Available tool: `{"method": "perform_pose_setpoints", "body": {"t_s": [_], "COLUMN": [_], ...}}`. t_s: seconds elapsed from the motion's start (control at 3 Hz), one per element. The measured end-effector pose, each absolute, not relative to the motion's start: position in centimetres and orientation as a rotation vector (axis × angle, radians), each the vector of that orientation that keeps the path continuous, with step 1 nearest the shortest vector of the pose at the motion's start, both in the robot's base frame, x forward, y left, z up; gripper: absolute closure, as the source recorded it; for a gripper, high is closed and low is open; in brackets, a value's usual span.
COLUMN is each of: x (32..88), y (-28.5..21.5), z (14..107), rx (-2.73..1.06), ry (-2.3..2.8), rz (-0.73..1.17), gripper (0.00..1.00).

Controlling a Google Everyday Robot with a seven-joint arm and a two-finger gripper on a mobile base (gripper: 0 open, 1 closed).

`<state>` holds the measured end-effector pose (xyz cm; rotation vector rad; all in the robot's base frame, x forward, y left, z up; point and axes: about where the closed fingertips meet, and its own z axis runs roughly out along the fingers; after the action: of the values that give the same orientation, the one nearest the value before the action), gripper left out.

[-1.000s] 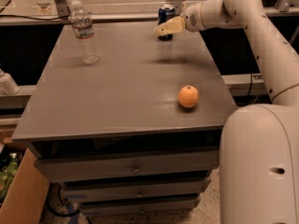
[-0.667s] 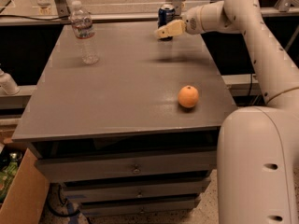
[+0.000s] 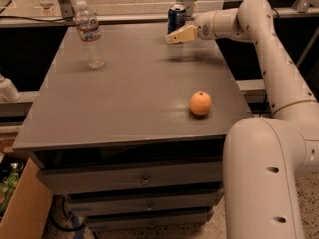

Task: Knock pepsi can over

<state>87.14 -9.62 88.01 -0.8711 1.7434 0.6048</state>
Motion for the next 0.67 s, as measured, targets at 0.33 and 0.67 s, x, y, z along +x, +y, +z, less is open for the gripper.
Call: {"method": "perform_pose_setpoints", "body": {"t_s": [0.33, 0.67], "x": [88.3, 89.2], "y": [-8.3, -6.5], "z": [88.6, 88.3], "rx": [-0.867, -0.870], "ry": [1.694, 1.687], "rz": [0.599, 0.604], "gripper": [0.00, 0.16]}}
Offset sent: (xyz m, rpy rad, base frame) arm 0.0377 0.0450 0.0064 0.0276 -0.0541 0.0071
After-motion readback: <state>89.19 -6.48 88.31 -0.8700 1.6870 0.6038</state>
